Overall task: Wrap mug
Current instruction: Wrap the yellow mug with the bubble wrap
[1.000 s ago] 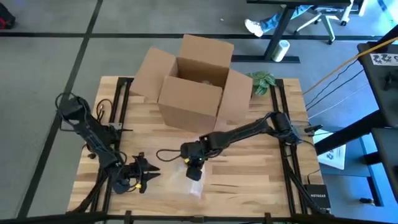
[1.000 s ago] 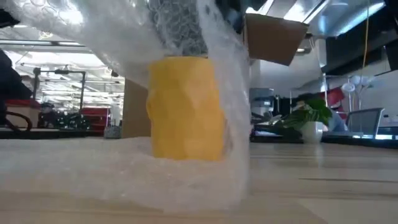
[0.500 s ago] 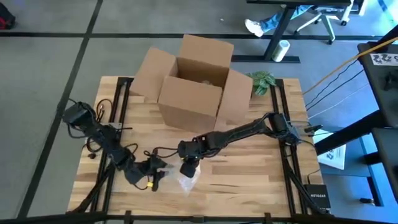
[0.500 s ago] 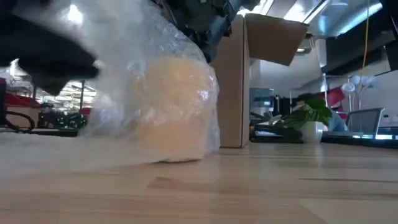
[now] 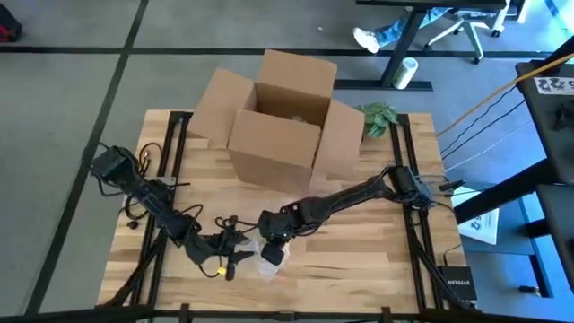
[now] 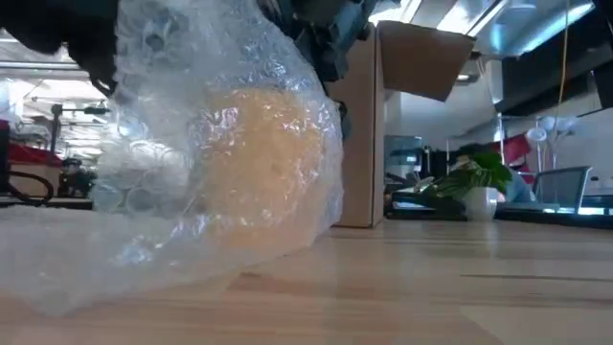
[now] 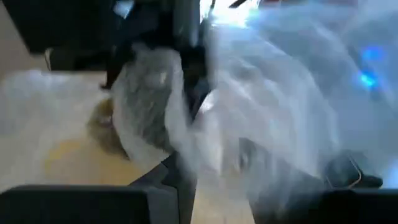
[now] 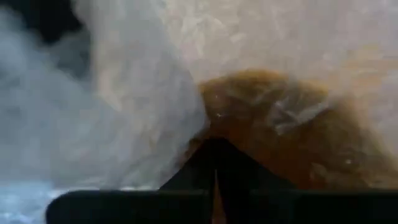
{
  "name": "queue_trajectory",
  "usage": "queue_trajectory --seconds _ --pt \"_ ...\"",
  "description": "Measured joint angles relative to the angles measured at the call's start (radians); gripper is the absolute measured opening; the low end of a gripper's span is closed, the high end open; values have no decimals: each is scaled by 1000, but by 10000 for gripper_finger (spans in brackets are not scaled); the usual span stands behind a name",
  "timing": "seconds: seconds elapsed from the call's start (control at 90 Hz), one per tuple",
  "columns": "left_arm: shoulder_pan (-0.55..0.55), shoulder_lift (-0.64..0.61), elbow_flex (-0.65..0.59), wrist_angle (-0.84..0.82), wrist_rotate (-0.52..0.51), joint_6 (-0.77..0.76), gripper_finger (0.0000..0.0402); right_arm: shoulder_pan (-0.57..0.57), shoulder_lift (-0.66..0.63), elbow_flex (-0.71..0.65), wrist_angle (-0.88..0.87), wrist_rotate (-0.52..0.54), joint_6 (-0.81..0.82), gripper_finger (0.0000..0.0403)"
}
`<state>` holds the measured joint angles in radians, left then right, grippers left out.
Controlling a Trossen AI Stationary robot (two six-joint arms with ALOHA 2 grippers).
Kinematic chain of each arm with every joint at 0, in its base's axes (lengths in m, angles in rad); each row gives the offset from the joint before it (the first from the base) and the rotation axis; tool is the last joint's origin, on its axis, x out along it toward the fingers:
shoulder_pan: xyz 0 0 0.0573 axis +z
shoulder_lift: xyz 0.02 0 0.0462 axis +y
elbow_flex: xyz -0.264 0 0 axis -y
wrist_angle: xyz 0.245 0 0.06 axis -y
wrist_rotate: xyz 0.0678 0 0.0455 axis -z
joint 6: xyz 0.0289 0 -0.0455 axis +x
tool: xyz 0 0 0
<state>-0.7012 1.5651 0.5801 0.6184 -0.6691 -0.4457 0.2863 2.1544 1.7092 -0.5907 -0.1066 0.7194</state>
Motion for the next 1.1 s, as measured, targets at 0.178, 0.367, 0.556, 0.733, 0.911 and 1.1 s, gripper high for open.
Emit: queue_trajectory --seconds 0.178,0.367,0.556,0.733,0.911,1.1 --pt "29 0 1 -7 19 5 98 4 -63 0 -113 -1 40 0" --pt "43 0 1 -25 31 7 98 4 -132 0 -145 5 43 0" --pt "50 0 1 -41 39 2 98 8 -186 0 -102 97 37 0" --pt "55 0 1 -42 41 7 98 11 -188 0 45 140 -16 0" --pt "45 -4 1 -62 39 1 98 8 -129 0 3 111 -12 0" --pt "-11 -42 1 -92 19 -1 98 8 -75 2 19 63 -14 0"
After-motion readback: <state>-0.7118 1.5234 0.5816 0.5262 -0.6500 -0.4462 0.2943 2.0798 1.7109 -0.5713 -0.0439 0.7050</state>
